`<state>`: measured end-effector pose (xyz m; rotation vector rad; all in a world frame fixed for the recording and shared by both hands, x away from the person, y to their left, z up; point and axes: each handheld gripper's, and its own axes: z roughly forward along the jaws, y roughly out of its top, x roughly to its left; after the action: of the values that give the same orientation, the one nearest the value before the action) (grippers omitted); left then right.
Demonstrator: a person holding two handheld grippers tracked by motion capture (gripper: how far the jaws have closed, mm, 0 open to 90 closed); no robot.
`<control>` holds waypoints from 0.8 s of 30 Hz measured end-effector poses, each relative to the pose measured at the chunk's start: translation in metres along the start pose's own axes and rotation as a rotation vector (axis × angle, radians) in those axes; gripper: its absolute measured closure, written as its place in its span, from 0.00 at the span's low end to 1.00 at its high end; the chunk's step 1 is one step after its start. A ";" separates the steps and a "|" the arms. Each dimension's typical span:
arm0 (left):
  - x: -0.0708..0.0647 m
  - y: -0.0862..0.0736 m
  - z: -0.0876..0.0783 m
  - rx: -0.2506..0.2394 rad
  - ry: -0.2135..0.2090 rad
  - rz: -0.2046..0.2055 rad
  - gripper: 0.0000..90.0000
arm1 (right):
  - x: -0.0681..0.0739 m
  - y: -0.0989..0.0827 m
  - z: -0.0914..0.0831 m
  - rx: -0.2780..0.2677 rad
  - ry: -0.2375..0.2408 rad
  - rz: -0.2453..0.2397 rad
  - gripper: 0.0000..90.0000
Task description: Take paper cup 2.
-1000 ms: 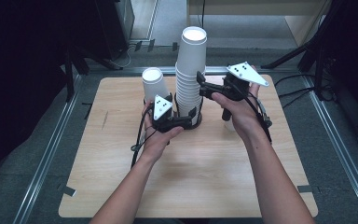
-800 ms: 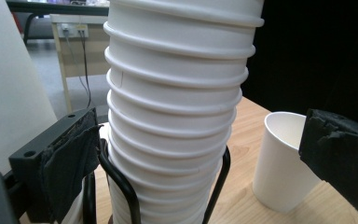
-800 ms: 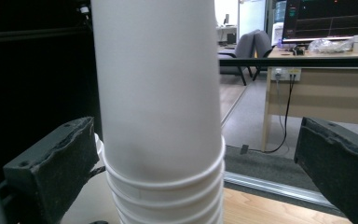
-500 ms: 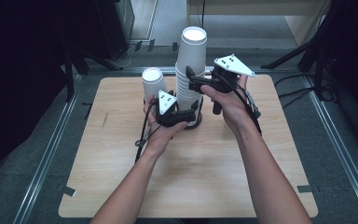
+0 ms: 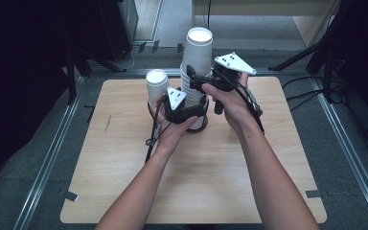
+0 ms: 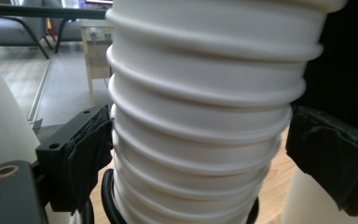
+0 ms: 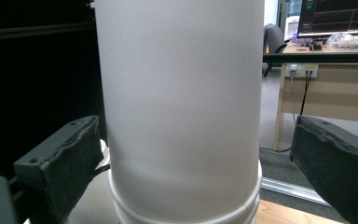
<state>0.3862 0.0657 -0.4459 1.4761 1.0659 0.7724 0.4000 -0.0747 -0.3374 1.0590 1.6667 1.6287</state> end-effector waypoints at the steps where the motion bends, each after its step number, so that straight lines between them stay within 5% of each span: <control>1: 0.000 0.000 0.001 0.000 0.004 0.002 0.07 | 0.000 0.000 0.001 0.000 -0.002 0.003 0.02; 11: -0.001 -0.001 0.002 0.006 0.008 0.004 0.06 | 0.003 -0.002 0.021 0.019 0.006 0.021 0.00; 24: 0.001 -0.002 0.000 0.010 0.003 0.013 0.09 | 0.008 -0.005 0.029 0.024 -0.031 0.011 0.11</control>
<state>0.3867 0.0663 -0.4477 1.4916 1.0649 0.7797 0.4193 -0.0518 -0.3435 1.1018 1.6670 1.5954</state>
